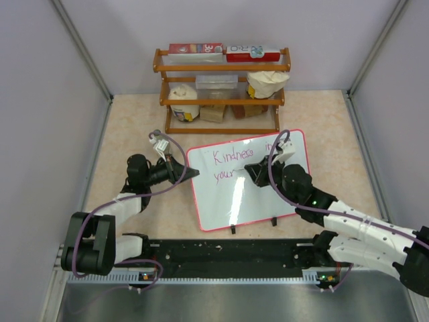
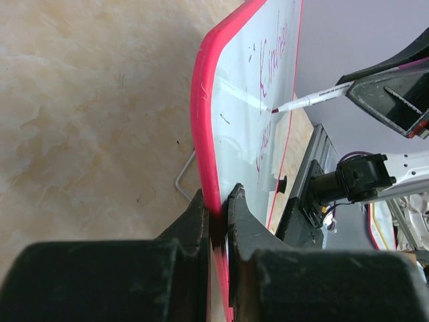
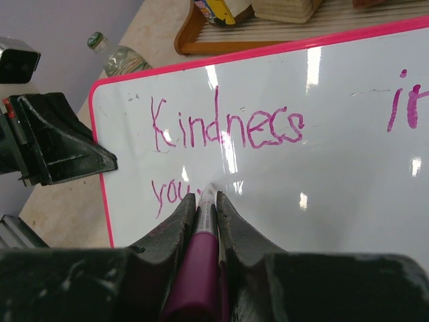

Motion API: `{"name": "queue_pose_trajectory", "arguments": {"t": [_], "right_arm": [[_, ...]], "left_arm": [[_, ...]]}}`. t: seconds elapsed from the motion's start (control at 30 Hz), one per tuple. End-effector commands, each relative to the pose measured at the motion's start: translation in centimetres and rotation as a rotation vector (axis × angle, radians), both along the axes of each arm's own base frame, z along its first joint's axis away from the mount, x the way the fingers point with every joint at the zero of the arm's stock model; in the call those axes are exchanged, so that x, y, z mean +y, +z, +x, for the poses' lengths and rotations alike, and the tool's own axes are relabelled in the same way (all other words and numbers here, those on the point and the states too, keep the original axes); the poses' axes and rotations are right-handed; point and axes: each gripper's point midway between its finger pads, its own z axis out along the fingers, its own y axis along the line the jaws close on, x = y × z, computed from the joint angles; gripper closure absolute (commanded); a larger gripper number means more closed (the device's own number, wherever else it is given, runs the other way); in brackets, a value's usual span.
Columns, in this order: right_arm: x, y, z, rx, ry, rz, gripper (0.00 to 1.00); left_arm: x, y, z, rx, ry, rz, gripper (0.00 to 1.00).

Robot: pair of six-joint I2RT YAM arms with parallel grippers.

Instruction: Write a sentence on the whiteboard

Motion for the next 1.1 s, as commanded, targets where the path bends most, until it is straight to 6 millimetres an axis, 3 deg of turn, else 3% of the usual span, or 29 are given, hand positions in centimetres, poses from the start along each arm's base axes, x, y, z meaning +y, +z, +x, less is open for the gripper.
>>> {"name": "queue_pose_trajectory", "arguments": {"t": [0.0,0.6,0.8,0.93,1.07], "right_arm": [[-1.3,2.0,1.5,-0.048,-0.078,-0.003,1.0],[-1.2,0.0,0.0,-0.004,-0.017,-0.012,1.0],[-0.7,2.4,-0.1,-0.058,0.009,0.048,1.0],[-0.1,5.5,-1.2,-0.121,0.08,0.126,1.0],[-1.0,6.9,-1.3,-0.143,0.063,0.124,1.0]], "left_arm": [[1.3,-2.5,1.9,-0.121,0.094,0.147,1.0],[1.4,-2.6,2.0,-0.118,0.096,0.148,1.0],[1.3,-2.5,2.0,-0.12,0.095,0.147,1.0],[1.3,-2.5,2.0,-0.121,0.095,0.147,1.0],[1.3,-2.5,2.0,-0.121,0.095,0.147,1.0]]}}
